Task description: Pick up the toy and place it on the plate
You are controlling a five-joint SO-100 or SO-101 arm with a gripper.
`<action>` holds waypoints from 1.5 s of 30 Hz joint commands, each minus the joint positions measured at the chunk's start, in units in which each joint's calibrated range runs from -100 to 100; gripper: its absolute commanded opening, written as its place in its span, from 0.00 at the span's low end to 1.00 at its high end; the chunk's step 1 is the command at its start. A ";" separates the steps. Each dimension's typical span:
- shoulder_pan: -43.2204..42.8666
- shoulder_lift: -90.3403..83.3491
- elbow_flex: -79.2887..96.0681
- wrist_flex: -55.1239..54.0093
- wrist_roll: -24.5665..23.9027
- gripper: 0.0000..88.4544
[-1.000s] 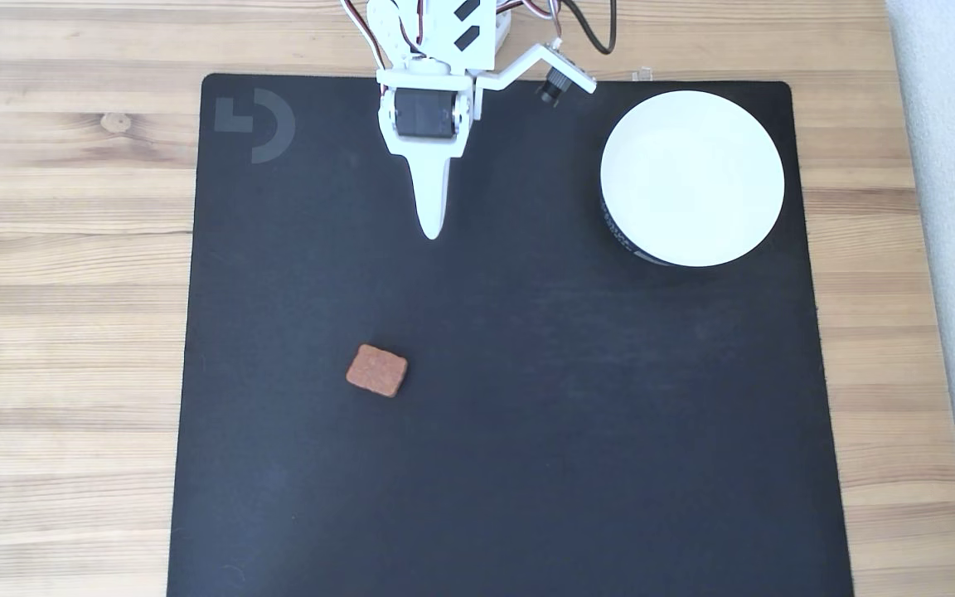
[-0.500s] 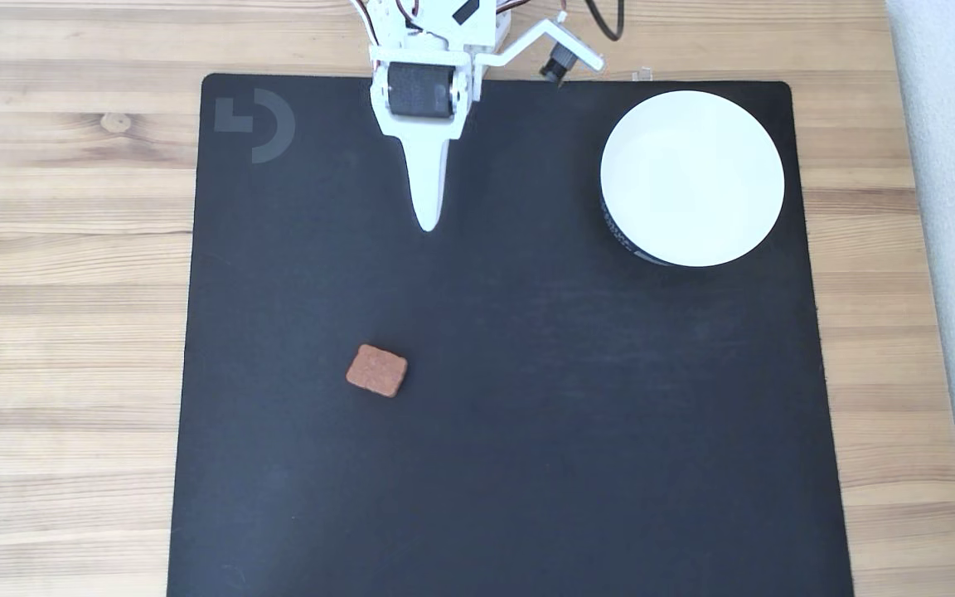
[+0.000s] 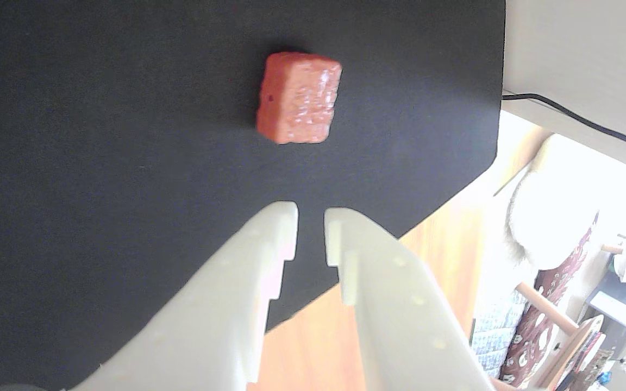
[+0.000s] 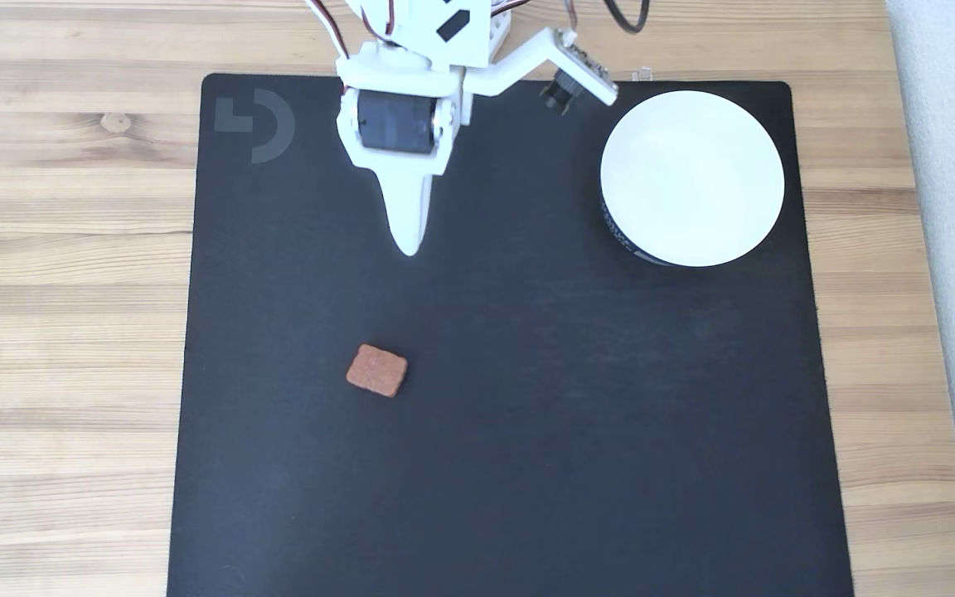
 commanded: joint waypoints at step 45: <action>9.05 73.34 -73.40 15.87 -1.83 0.03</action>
